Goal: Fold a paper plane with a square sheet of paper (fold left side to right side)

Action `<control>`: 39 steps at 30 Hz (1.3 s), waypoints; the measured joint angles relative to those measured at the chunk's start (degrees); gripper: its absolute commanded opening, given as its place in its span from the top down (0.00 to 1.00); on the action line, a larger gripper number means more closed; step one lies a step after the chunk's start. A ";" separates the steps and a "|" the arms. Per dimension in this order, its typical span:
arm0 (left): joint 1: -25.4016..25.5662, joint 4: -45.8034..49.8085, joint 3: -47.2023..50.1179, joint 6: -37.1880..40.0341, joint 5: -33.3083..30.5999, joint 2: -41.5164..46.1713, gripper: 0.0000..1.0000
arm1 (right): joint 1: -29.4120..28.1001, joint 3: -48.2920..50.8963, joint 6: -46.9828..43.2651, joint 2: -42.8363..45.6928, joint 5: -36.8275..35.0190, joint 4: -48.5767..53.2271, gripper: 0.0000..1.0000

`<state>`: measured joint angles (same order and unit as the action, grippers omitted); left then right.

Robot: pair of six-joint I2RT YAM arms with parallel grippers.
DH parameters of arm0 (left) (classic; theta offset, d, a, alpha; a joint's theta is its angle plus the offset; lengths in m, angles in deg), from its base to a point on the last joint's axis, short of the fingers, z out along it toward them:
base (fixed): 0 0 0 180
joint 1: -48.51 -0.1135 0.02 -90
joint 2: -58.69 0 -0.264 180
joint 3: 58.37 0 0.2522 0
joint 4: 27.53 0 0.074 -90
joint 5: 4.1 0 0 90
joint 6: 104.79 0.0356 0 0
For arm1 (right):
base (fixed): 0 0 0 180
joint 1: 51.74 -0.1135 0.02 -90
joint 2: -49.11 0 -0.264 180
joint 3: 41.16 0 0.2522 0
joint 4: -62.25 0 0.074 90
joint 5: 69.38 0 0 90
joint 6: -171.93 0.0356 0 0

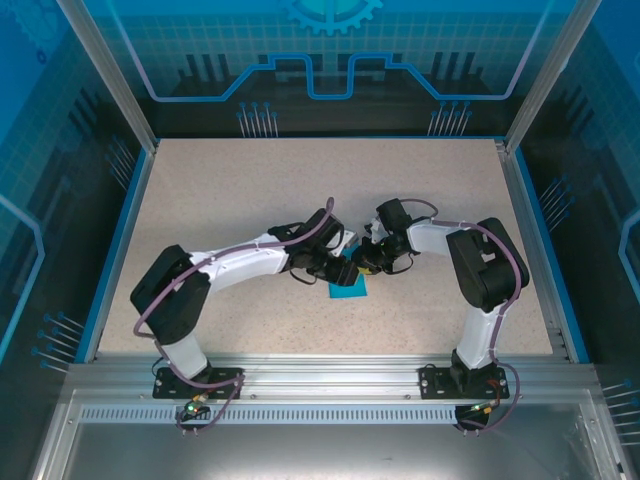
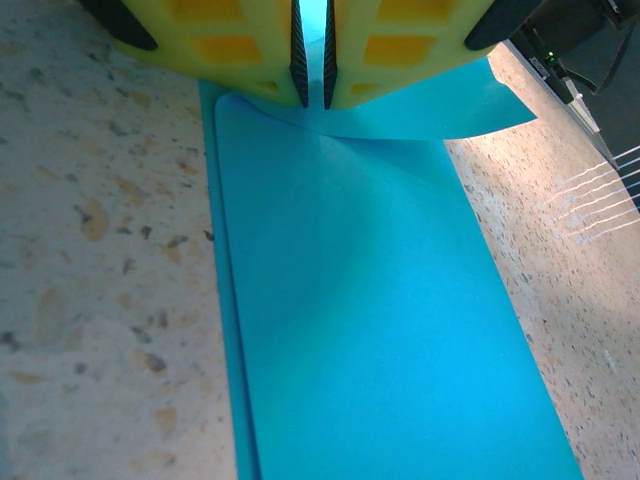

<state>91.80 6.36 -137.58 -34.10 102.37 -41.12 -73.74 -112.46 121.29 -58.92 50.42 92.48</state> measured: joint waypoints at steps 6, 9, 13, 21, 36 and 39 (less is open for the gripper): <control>0.00 -1.60 0.07 -0.33 1.44 -5.05 0.58 | 0.00 -0.02 0.00 0.00 -0.02 0.02 0.83; 0.00 -1.99 0.85 -0.55 1.40 -5.70 0.58 | 0.00 -0.02 -0.02 0.00 0.00 0.02 0.83; 0.00 -2.40 2.10 -1.14 1.40 -5.70 0.58 | 0.00 -0.02 -0.26 0.00 0.00 0.02 0.83; 0.00 -2.95 4.48 -1.64 1.38 -5.70 0.59 | 0.02 -0.33 -0.44 -0.22 0.15 0.48 0.83; -0.07 -8.52 9.88 -1.95 1.38 -3.58 0.62 | 0.00 -0.70 -0.66 -0.46 0.28 1.03 0.83; -0.07 -10.54 12.83 -2.91 1.38 -1.68 0.62 | 0.00 -0.76 -0.81 -0.55 0.61 1.03 0.83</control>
<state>91.73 -4.18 -124.75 -37.01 103.75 -42.80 -73.74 -113.22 120.48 -59.47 51.03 93.51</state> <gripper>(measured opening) 0.381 0.170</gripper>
